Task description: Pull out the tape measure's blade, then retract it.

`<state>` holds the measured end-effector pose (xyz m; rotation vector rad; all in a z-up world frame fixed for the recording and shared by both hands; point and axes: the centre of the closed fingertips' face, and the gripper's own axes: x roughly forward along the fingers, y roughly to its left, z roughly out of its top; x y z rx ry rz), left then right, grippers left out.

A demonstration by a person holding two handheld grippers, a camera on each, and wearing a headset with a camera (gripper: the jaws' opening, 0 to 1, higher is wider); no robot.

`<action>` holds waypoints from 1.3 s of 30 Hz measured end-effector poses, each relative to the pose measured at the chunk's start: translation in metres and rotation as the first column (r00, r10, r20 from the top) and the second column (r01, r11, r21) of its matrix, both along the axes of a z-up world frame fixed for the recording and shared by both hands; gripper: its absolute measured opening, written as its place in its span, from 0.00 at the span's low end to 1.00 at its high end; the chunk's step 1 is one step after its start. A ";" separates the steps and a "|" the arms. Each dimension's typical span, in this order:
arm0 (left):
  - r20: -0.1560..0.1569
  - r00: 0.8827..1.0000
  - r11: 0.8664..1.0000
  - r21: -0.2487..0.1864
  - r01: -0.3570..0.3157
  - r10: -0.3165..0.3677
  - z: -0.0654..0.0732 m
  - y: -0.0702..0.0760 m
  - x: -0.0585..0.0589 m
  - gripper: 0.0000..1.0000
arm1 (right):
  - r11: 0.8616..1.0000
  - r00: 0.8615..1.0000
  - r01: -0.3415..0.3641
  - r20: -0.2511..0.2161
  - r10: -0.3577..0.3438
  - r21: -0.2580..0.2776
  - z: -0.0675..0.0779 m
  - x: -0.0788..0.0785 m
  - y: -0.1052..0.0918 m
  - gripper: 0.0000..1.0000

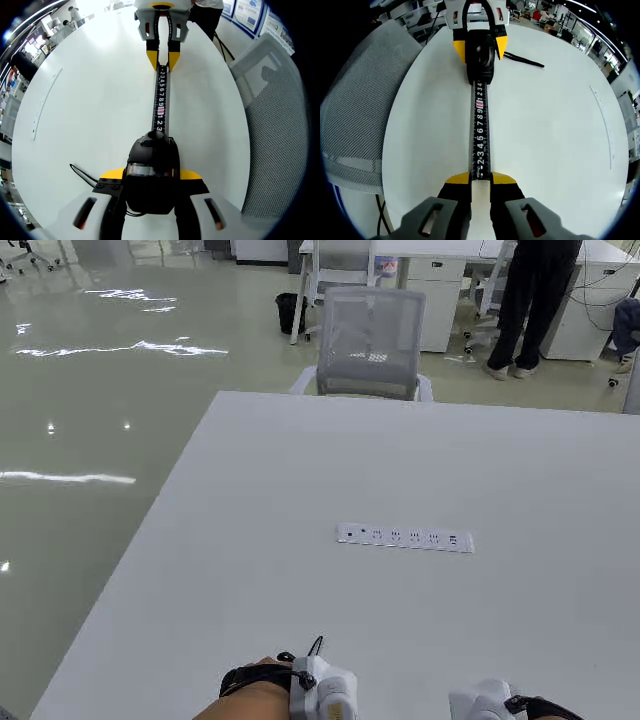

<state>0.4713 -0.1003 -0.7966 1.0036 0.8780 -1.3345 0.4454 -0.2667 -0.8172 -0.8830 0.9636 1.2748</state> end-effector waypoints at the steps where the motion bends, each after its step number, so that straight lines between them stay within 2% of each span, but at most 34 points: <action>1: -0.001 1.000 1.000 -0.001 -0.001 0.001 0.000 0.000 0.000 0.33 | 1.000 1.000 0.001 0.001 -0.001 0.000 -0.001 0.000 -0.001 0.12; 12: -0.005 1.000 1.000 -0.007 -0.003 0.003 0.000 0.000 0.000 0.33 | 1.000 1.000 -0.001 0.018 0.001 0.003 0.002 -0.003 -0.009 0.12; 39: -0.006 1.000 1.000 -0.005 -0.005 0.005 0.000 0.001 0.001 0.33 | 1.000 1.000 0.018 0.014 -0.018 -0.014 0.003 -0.005 -0.031 0.12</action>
